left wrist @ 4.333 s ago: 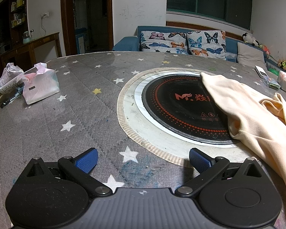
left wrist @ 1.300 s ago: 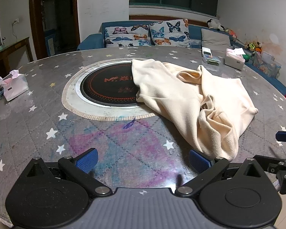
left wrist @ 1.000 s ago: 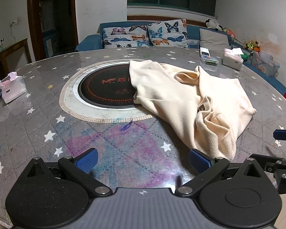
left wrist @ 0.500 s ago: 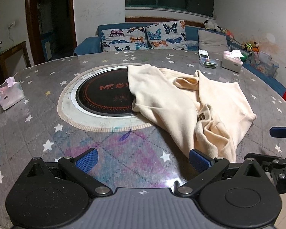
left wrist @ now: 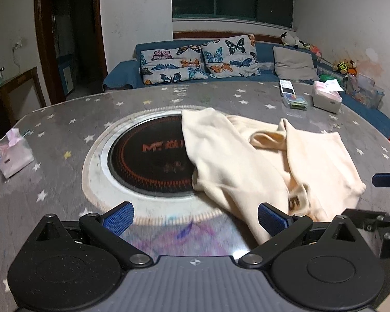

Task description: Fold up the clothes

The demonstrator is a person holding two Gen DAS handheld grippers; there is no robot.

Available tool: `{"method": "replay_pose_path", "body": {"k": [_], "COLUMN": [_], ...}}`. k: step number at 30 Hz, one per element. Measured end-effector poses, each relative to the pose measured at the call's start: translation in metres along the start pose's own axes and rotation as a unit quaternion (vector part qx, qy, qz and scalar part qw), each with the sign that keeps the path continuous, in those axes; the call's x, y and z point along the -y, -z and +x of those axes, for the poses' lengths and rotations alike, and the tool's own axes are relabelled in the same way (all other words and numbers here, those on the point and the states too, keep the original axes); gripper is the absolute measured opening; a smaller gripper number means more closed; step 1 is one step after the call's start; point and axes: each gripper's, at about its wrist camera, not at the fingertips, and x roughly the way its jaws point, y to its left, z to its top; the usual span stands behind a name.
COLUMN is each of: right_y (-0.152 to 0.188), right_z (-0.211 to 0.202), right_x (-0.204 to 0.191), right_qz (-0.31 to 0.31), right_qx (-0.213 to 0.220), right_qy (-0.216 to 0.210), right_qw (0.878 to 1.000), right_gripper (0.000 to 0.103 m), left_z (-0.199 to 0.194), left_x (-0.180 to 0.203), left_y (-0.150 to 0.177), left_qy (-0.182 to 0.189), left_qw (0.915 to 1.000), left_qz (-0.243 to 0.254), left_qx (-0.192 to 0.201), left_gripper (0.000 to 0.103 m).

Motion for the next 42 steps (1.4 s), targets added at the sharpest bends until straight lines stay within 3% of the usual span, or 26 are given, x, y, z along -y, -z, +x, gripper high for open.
{"method": "replay_pose_path", "body": {"k": [8,15,23,29,32,36,40,42], "right_y": [-0.04,-0.072,-0.087,-0.092,-0.094,-0.093,-0.091,-0.091], "right_z": [0.028,0.066,0.105,0.123,0.13,0.137,0.14,0.138], "right_x": [0.024,0.041,0.05,0.054,0.056,0.058,0.06,0.061], "right_qz": [0.008,0.024,0.037,0.047,0.051,0.055,0.063,0.067], "right_qx": [0.003,-0.008,-0.024,-0.031,-0.036,-0.042,-0.043,-0.038], "right_qy": [0.0,-0.01,-0.018,-0.023,-0.031,-0.037,-0.045,-0.045], "right_qw": [1.0,1.0,0.999,0.998,0.998,0.997,0.996,0.996], "right_gripper": [0.088,0.074,0.069,0.063,0.054,0.042,0.024,0.015], "left_z": [0.03,0.064,0.112,0.15,0.166,0.177,0.186,0.184], "left_x": [0.001,0.006,0.015,0.024,0.025,0.024,0.022,0.02], "left_y": [-0.029,-0.059,-0.098,-0.116,-0.119,-0.115,-0.11,-0.107], "left_qy": [0.003,0.012,0.037,0.026,0.026,0.034,0.042,0.041], "left_qw": [1.0,0.9999,0.9993,0.9996,0.9995,0.9988,0.9979,0.998], "left_qz": [-0.002,-0.002,-0.008,-0.005,-0.002,0.005,0.012,0.015], "left_qx": [0.0,-0.001,-0.006,-0.009,-0.019,-0.034,-0.048,-0.045], "left_gripper": [0.099,0.086,0.085,0.085,0.077,0.054,0.02,0.012]}}
